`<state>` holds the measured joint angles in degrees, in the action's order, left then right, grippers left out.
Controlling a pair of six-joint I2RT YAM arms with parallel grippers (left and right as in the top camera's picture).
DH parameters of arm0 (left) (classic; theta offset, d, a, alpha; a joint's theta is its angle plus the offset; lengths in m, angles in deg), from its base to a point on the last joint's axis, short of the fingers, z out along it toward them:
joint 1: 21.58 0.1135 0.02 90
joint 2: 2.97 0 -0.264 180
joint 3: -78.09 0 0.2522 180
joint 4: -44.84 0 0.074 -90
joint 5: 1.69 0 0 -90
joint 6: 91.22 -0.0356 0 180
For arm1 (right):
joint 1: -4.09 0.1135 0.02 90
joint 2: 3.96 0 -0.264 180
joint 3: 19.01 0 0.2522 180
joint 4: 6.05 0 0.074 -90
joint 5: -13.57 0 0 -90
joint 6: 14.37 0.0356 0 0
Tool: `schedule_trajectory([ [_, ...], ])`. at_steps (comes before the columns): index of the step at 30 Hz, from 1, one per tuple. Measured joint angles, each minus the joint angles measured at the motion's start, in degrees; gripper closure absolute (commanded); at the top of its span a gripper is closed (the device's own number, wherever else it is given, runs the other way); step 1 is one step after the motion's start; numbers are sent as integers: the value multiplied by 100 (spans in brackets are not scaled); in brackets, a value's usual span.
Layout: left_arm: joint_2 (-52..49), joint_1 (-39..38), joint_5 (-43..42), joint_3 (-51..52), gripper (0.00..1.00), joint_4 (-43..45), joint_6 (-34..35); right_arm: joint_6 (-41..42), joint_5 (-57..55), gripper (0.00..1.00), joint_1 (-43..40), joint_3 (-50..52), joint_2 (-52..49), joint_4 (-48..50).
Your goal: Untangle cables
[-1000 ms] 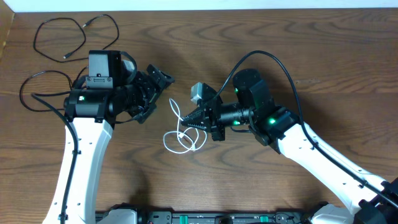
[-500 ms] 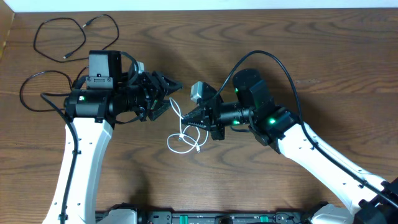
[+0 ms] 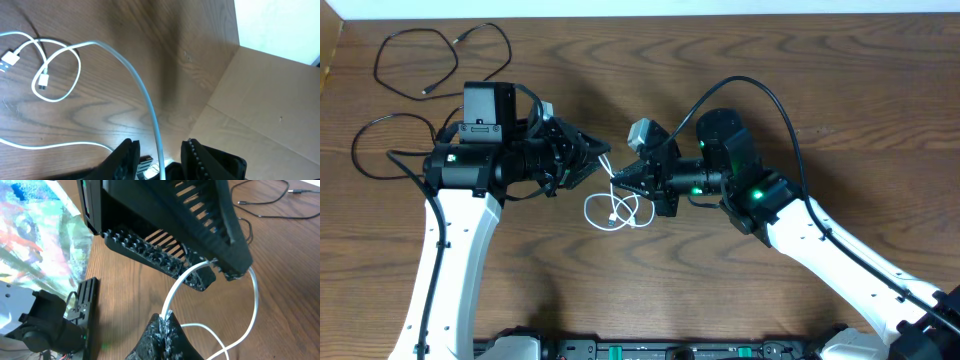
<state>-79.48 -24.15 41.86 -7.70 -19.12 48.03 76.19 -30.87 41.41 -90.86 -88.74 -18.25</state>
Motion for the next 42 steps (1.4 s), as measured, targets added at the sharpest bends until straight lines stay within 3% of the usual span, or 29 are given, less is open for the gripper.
schedule_trajectory([
  [10,0,0,0,0,92,-2,2,52,-22,99,0,0,0,-2],
  [21,0,0,4,0,92,4,2,188,-22,96,0,0,0,-2],
  [23,0,0,44,0,93,4,2,201,-22,87,0,0,0,-2],
  [26,0,0,205,0,92,2,2,225,-24,83,0,0,0,-2],
  [28,0,0,289,0,93,2,2,227,-33,64,0,0,0,-7],
  [30,0,0,345,0,92,2,0,238,-37,51,0,0,0,-17],
  [31,0,0,380,0,93,2,-2,243,-42,35,0,0,0,-22],
  [32,0,0,420,0,93,2,-15,289,-44,11,0,0,0,-31],
  [33,0,0,474,0,93,4,-26,271,-37,2,0,0,0,-33],
  [42,0,107,789,0,92,195,-258,269,-146,1,-13,0,0,-306],
])
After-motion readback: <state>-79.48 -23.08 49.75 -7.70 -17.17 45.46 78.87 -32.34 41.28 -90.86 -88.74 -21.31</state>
